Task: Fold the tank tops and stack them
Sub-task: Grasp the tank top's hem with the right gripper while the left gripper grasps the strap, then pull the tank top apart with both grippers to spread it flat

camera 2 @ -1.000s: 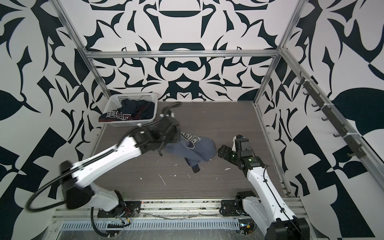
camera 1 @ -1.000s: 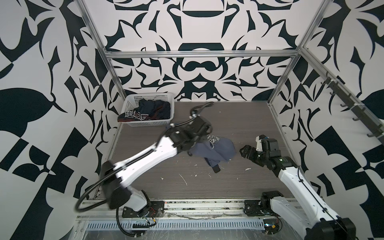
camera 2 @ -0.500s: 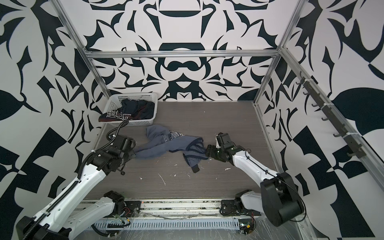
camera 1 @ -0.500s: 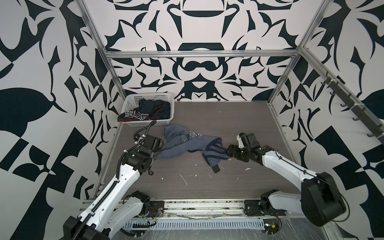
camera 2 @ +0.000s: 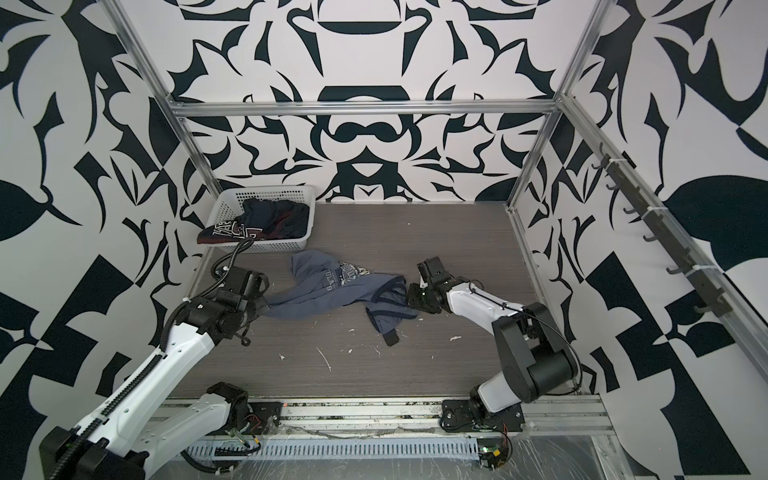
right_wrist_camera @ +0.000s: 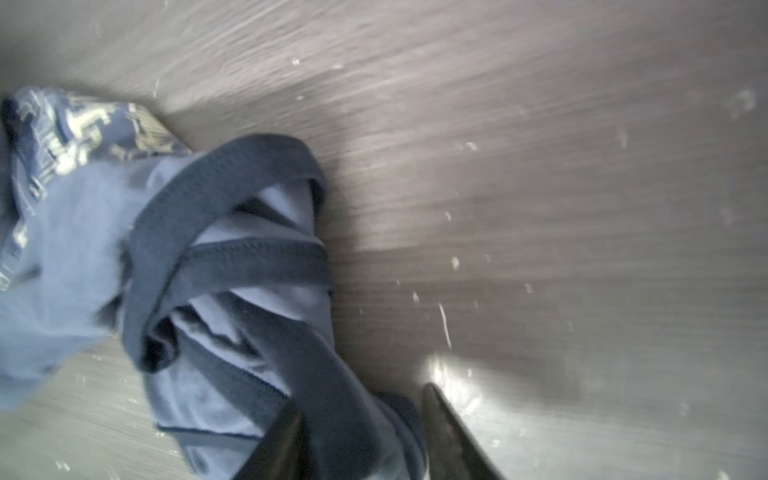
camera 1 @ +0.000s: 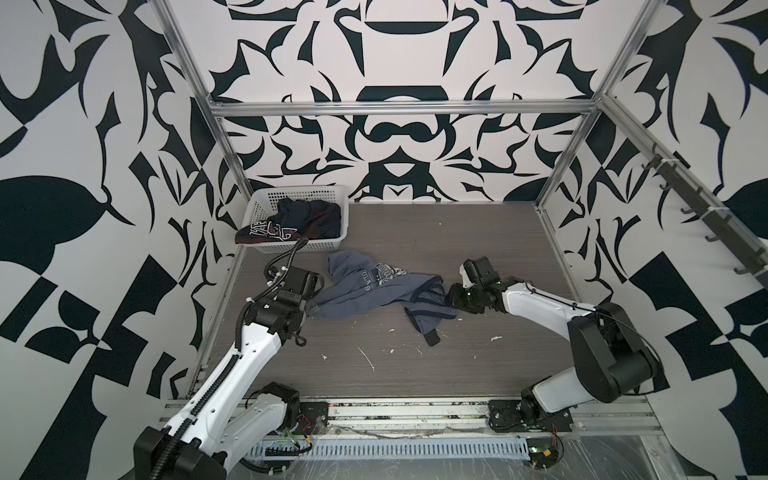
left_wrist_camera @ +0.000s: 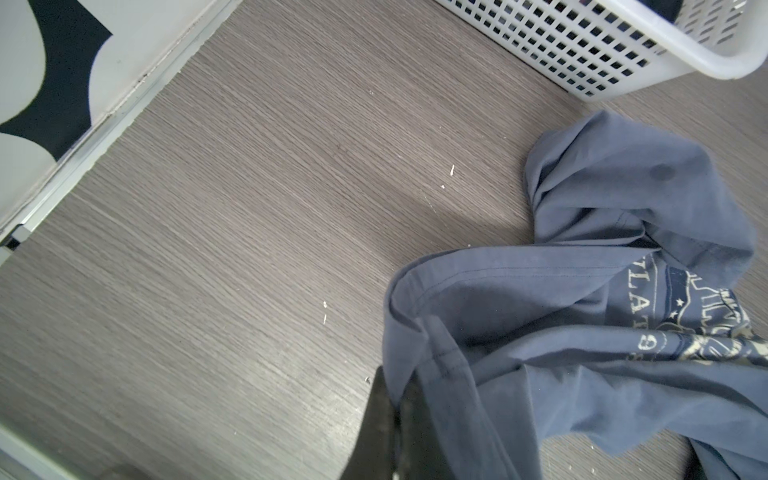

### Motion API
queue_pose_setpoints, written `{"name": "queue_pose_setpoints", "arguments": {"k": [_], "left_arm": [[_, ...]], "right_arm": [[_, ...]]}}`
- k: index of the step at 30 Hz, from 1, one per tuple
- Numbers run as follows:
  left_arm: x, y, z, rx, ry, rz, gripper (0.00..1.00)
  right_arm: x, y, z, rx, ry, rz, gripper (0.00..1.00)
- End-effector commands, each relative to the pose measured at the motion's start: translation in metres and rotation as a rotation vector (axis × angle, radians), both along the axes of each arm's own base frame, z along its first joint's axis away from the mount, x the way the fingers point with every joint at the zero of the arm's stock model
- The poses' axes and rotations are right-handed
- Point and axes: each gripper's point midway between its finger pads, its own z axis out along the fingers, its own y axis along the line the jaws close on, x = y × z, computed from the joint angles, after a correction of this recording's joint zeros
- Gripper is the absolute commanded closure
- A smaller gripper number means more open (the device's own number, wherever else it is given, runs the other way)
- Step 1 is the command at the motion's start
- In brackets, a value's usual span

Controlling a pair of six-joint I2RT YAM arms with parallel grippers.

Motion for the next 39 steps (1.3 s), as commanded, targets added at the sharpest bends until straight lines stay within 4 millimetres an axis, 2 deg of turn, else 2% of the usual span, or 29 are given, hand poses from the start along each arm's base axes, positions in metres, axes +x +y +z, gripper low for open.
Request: {"name": "queue_pose_setpoints", "arguments": {"k": [1,4,6,9,11,13,16,18,20,23,27,30,31,32,33,34,35,39], "left_arm": [[0.005,0.005,0.019,0.008,-0.046,0.009,1.0],[0.016,0.006,0.046,0.005,-0.109,0.003,1.0],[0.024,0.007,0.069,0.006,-0.157,0.001,1.0],[0.04,0.008,0.116,0.001,-0.251,-0.007,1.0],[0.052,0.009,0.162,0.0,-0.337,-0.02,1.0],[0.06,0.011,0.216,0.003,-0.442,-0.025,1.0],[0.055,0.015,0.28,-0.01,-0.593,-0.019,1.0],[0.051,0.019,0.298,-0.023,-0.66,0.005,1.0],[0.053,0.017,0.284,-0.027,-0.635,0.005,1.0],[0.06,0.013,0.221,-0.021,-0.483,-0.001,1.0],[0.051,0.003,0.112,-0.066,-0.232,-0.014,1.0],[0.033,0.002,0.054,-0.086,-0.091,-0.003,1.0],[0.025,0.004,0.04,-0.082,-0.05,0.007,1.0],[0.018,0.008,0.03,-0.072,-0.018,0.017,1.0],[0.013,0.012,0.022,-0.059,-0.001,0.03,1.0],[0.008,0.016,0.016,-0.048,0.008,0.042,1.0],[0.006,0.02,0.013,-0.042,0.012,0.054,1.0],[0.002,0.026,0.01,-0.037,0.015,0.065,1.0]], "right_arm": [[0.012,0.004,0.014,-0.017,-0.032,0.029,0.73],[0.013,-0.004,0.027,-0.063,-0.058,0.027,1.0],[0.015,-0.023,0.047,-0.161,-0.115,0.013,1.0],[0.022,-0.068,0.098,-0.287,-0.231,-0.069,1.0],[0.028,-0.103,0.142,-0.292,-0.301,-0.164,1.0],[0.029,-0.135,0.195,-0.292,-0.397,-0.252,1.0],[0.017,-0.156,0.258,-0.304,-0.52,-0.325,1.0],[0.007,-0.16,0.282,-0.308,-0.569,-0.345,1.0],[-0.002,-0.157,0.284,-0.283,-0.573,-0.337,1.0],[-0.016,-0.146,0.249,-0.228,-0.496,-0.299,1.0],[-0.046,-0.137,0.158,-0.168,-0.301,-0.303,1.0],[-0.075,-0.123,0.09,-0.069,-0.111,-0.332,1.0],[-0.085,-0.118,0.068,-0.031,-0.05,-0.349,0.95],[-0.093,-0.114,0.052,-0.004,-0.002,-0.356,0.83],[-0.099,-0.113,0.039,-0.002,0.035,-0.365,0.68],[-0.101,-0.114,0.032,-0.008,0.047,-0.366,0.51],[-0.1,-0.116,0.033,-0.024,0.042,-0.36,0.42],[-0.073,-0.126,0.067,-0.105,-0.052,-0.335,0.27]]}}
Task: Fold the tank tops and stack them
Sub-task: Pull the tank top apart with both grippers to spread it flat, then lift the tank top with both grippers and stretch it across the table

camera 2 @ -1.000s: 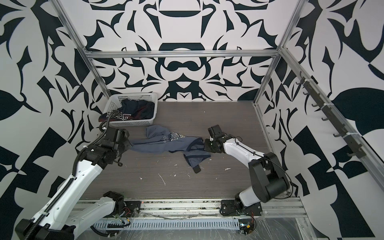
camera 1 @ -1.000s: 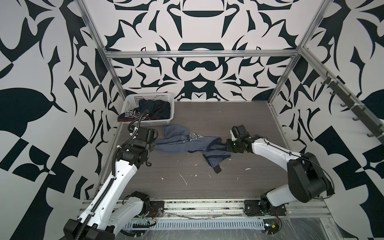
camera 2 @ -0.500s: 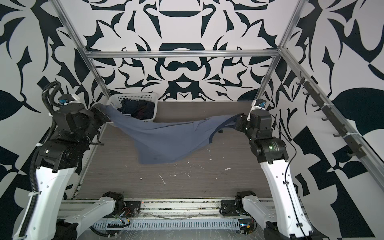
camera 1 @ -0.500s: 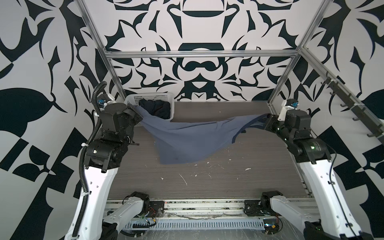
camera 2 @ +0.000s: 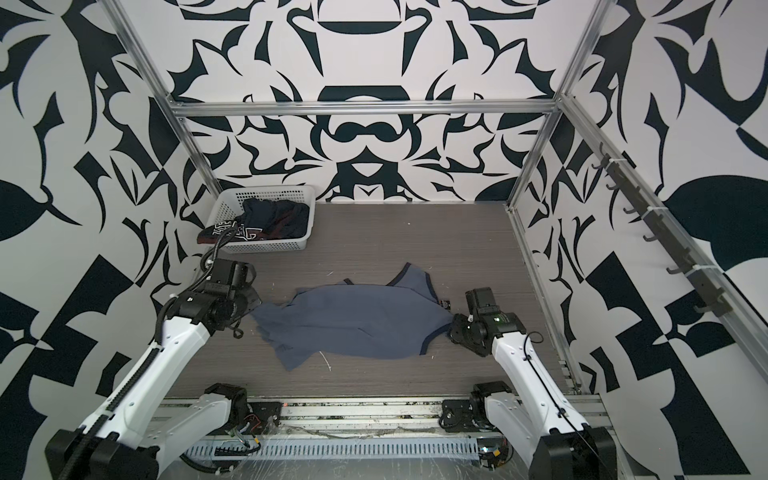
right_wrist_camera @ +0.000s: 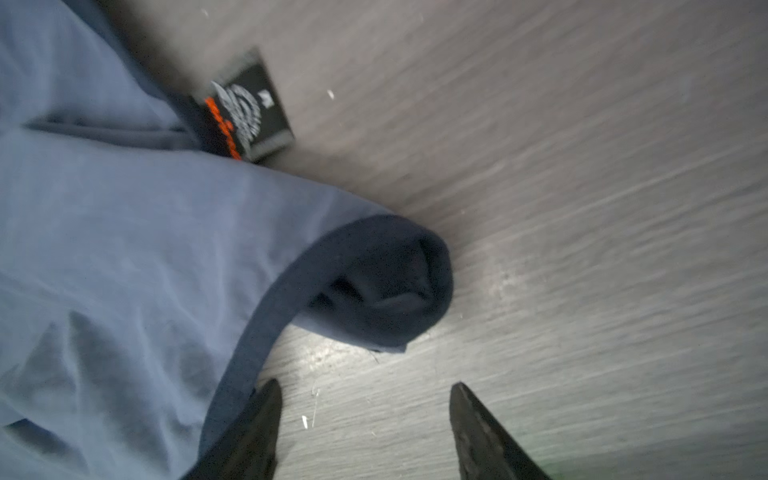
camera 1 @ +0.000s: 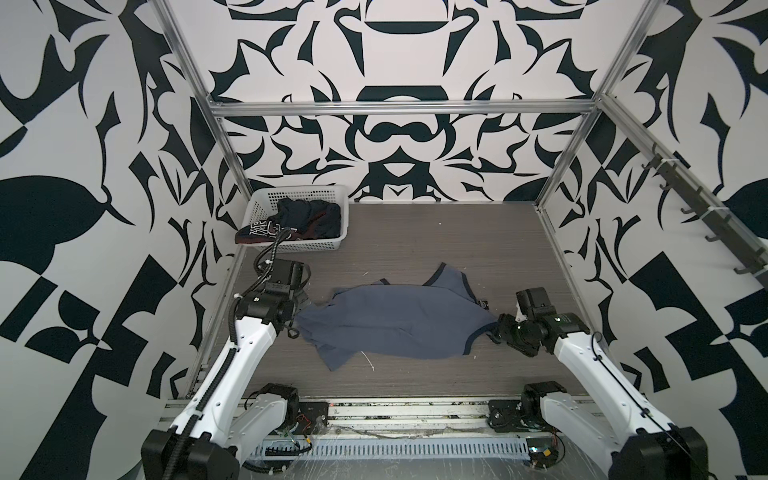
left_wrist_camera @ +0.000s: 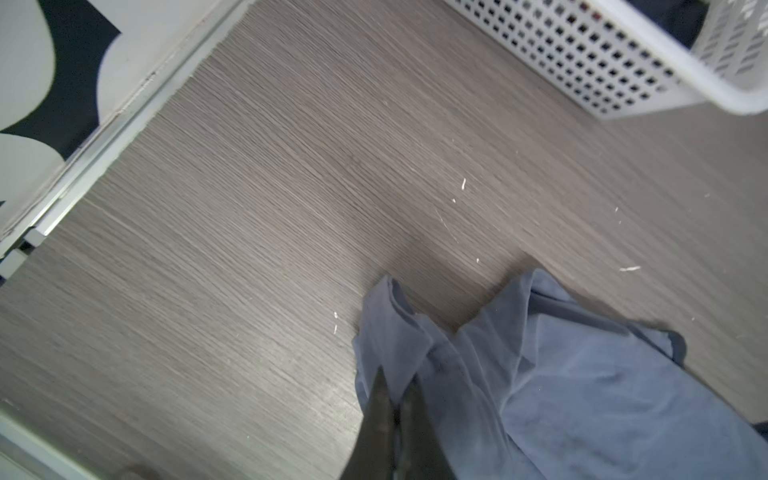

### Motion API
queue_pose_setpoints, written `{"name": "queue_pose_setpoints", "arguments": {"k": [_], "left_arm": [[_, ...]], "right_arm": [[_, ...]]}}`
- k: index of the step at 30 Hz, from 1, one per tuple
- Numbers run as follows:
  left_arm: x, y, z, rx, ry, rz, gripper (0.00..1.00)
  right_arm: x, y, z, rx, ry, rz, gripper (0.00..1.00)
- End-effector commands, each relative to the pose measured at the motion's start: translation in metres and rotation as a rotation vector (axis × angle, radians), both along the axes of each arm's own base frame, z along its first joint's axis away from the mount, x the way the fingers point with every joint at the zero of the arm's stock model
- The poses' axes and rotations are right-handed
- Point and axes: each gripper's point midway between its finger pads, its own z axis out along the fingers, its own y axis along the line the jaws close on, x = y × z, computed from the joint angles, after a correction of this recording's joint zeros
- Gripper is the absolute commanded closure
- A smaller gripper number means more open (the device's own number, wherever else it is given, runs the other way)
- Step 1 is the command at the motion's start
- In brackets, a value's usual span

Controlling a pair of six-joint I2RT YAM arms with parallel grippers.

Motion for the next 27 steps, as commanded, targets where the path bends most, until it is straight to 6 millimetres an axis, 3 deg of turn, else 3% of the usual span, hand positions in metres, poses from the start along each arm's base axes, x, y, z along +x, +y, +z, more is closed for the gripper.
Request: {"name": "queue_pose_setpoints", "arguments": {"k": [1,4,8,11,16,21,27], "left_arm": [[-0.005,0.006,0.003,0.004,-0.006,0.027,1.0],[-0.003,0.007,0.007,0.008,-0.023,0.026,1.0],[-0.001,0.005,0.012,0.0,-0.048,0.018,1.0],[0.0,0.004,0.012,-0.009,-0.05,0.014,1.0],[-0.003,0.002,0.006,-0.02,-0.037,0.004,1.0],[0.0,-0.002,0.004,-0.039,-0.054,-0.003,1.0],[-0.001,-0.003,-0.003,-0.043,-0.04,-0.004,1.0]], "right_arm": [[0.05,-0.001,0.055,-0.033,-0.183,0.02,0.26],[0.084,0.001,0.078,-0.055,-0.231,0.054,0.25],[0.133,0.026,0.083,-0.001,-0.247,0.125,0.29],[0.169,0.05,0.074,-0.013,-0.219,0.202,0.3],[0.22,0.085,0.04,-0.034,-0.134,0.285,0.36],[0.249,0.11,0.014,-0.08,-0.077,0.345,0.41],[0.26,0.121,-0.014,-0.126,-0.017,0.379,0.43]]}}
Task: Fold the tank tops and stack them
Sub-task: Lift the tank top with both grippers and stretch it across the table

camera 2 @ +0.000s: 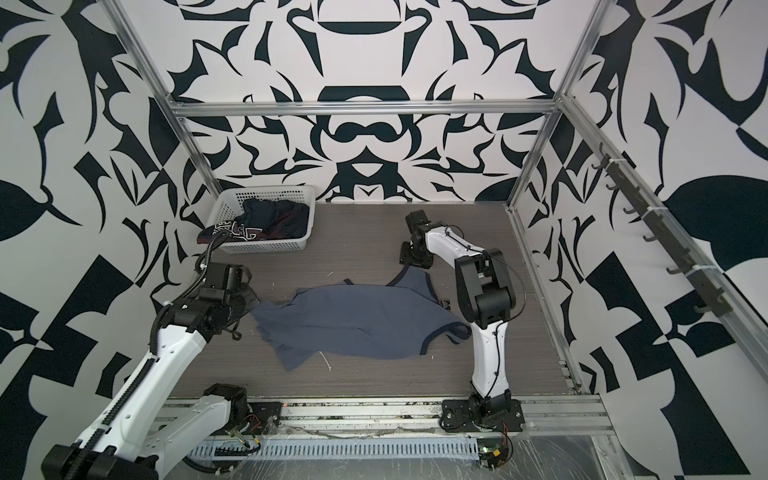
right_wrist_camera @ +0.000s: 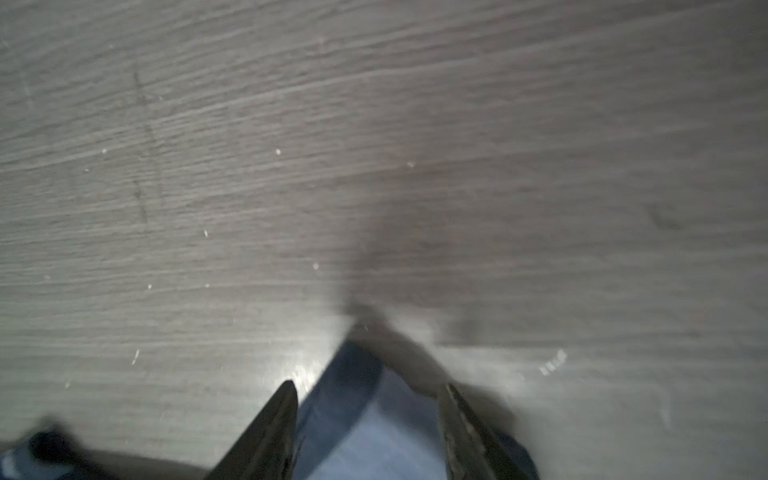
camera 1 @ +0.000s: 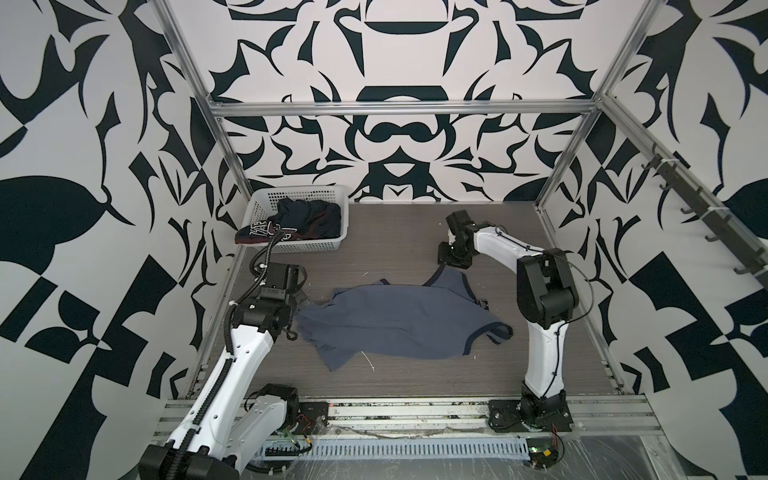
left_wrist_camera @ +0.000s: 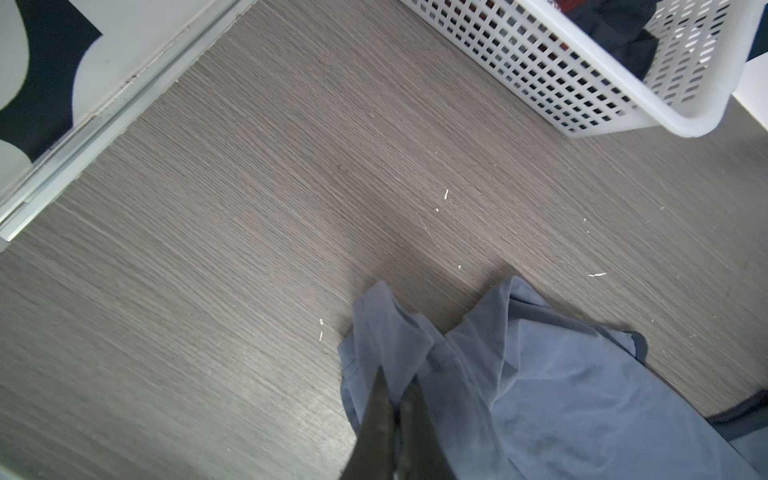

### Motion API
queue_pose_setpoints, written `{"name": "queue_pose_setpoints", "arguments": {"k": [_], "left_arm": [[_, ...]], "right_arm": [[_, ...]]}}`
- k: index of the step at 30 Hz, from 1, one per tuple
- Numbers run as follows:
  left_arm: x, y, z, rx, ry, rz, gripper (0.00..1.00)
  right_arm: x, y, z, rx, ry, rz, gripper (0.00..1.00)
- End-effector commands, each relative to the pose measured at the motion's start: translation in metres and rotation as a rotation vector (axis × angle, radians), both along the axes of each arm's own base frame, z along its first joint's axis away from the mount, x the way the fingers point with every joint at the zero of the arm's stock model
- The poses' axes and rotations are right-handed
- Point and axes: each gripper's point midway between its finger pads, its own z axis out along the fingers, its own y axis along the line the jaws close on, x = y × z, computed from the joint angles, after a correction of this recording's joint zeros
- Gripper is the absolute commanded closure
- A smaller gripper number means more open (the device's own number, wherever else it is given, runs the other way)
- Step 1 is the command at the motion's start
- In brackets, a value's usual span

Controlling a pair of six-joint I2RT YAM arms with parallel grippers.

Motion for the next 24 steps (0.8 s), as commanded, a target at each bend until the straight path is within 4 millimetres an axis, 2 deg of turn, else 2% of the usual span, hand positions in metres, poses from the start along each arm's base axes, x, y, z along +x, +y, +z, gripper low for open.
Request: {"name": "queue_pose_setpoints", "arguments": {"k": [1,3,7,9,11,14,17,19,20,22,24], "left_arm": [[-0.003,0.001,-0.007,0.0,0.017,0.006,1.0],[-0.003,0.002,-0.008,0.003,0.016,0.007,1.0],[-0.002,0.003,-0.006,0.006,0.012,0.01,1.0],[-0.001,0.002,-0.005,0.005,0.01,0.01,1.0],[0.001,0.001,-0.002,0.002,0.003,0.008,1.0],[0.012,-0.004,0.013,-0.007,-0.029,-0.02,1.0],[0.027,-0.006,0.052,0.006,-0.094,-0.045,1.0],[0.039,-0.007,0.09,0.011,-0.179,-0.058,1.0],[0.044,-0.008,0.108,0.006,-0.224,-0.059,1.0],[0.052,-0.013,0.152,-0.014,-0.329,-0.085,1.0],[0.052,-0.019,0.192,-0.046,-0.434,-0.113,1.0]], "right_arm": [[0.003,-0.005,0.007,-0.058,-0.001,0.011,0.44],[0.004,-0.007,0.0,-0.078,0.013,0.008,0.49],[0.004,-0.009,0.001,-0.096,0.016,0.019,0.71],[0.004,-0.012,0.013,-0.113,-0.004,0.018,0.86],[0.006,-0.022,0.039,-0.148,-0.067,0.006,0.95],[0.005,-0.047,0.102,-0.199,-0.186,-0.039,1.0],[-0.004,-0.082,0.182,-0.175,-0.346,-0.126,1.0],[-0.02,-0.112,0.242,-0.17,-0.48,-0.212,1.0],[-0.028,-0.123,0.265,-0.148,-0.53,-0.244,1.0],[-0.053,-0.149,0.317,-0.097,-0.646,-0.32,1.0],[-0.081,-0.166,0.356,-0.077,-0.745,-0.367,1.0]]}}
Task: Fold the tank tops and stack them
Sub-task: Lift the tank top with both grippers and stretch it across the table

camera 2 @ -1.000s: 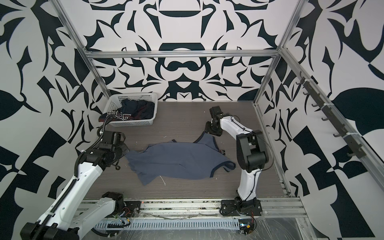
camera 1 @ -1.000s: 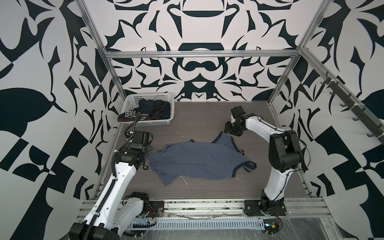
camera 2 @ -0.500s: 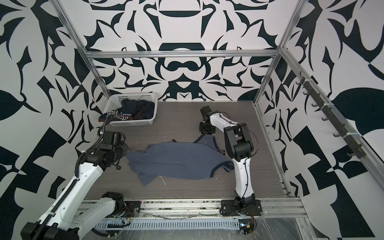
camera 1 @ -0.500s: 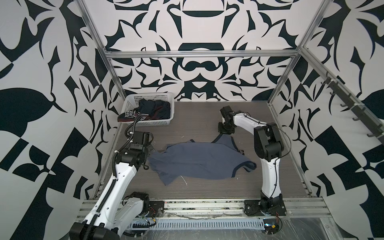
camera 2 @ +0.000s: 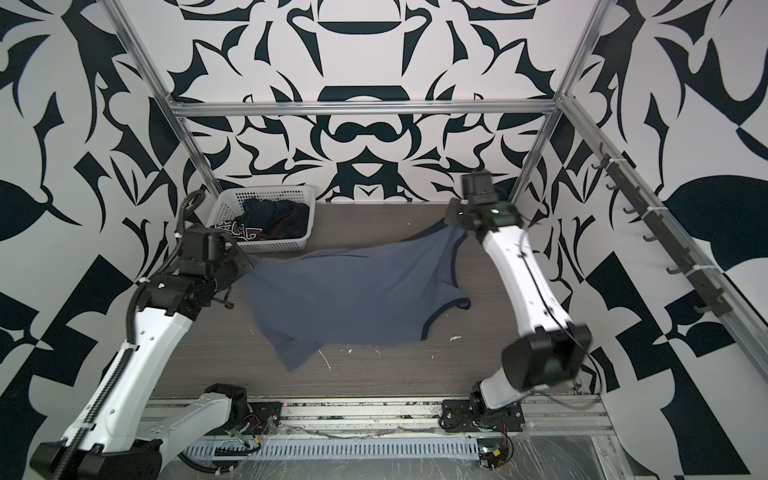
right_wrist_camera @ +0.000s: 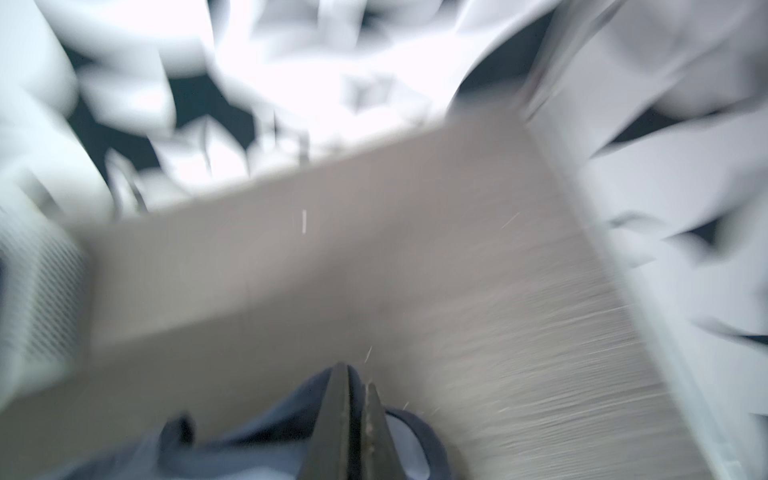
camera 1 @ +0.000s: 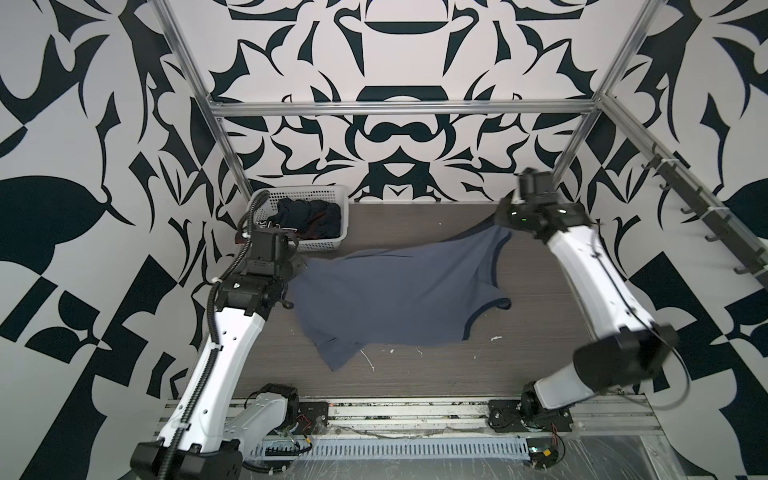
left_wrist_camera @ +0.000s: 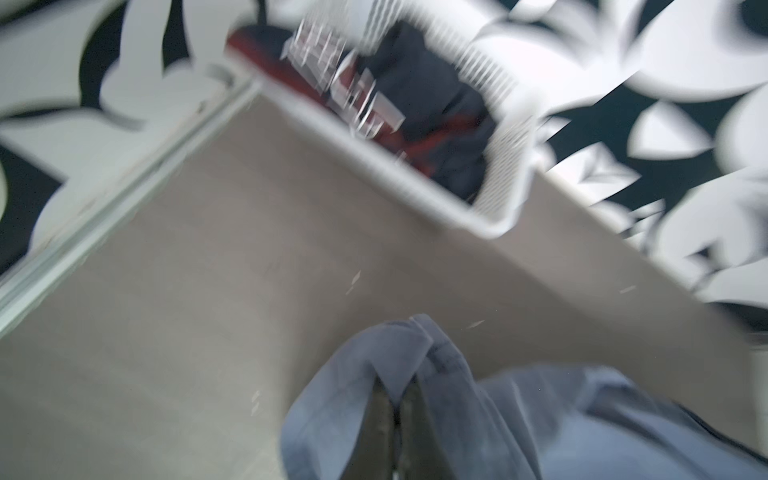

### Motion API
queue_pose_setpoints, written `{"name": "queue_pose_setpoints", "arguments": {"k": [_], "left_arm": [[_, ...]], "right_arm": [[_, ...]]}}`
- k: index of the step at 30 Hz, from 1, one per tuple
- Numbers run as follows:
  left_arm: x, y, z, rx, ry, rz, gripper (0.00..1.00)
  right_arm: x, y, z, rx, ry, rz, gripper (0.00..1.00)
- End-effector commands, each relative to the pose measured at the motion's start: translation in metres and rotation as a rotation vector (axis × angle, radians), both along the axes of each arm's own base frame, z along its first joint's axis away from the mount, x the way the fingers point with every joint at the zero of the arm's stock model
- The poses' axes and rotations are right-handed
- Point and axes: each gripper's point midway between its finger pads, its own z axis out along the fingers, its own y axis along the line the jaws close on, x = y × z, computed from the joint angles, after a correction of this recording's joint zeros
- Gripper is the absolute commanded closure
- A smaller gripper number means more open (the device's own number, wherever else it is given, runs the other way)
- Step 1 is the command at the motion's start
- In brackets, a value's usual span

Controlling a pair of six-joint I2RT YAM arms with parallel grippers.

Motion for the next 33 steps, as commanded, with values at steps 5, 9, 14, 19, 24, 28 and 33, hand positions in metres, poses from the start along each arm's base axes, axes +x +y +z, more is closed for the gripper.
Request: {"name": "queue_pose_setpoints", "arguments": {"k": [5,9,14,19,24,28,33], "left_arm": [[-0.018,-0.016,0.1,-0.109,-0.338,-0.109,1.0],[-0.017,-0.027,0.053,-0.152,-0.242,-0.149,1.0],[-0.016,-0.04,-0.058,-0.175,0.087,-0.171,1.0],[-0.036,-0.043,-0.15,-0.186,0.373,-0.156,1.0],[-0.052,-0.046,-0.183,-0.219,0.449,-0.159,1.0],[-0.063,-0.046,-0.197,-0.226,0.483,-0.158,1.0],[-0.055,-0.044,-0.144,-0.215,0.306,-0.185,1.0]], "right_arm": [[-0.108,-0.048,0.101,-0.04,-0.273,-0.159,1.0],[-0.135,-0.054,0.067,-0.025,-0.23,-0.196,1.0],[-0.148,-0.056,-0.023,-0.018,-0.054,-0.229,1.0],[-0.16,-0.054,-0.112,0.014,0.152,-0.244,1.0],[-0.172,-0.036,-0.166,0.118,0.288,-0.205,1.0],[-0.181,-0.033,-0.189,0.137,0.351,-0.198,1.0],[-0.181,-0.042,-0.127,0.11,0.154,-0.213,1.0]]}}
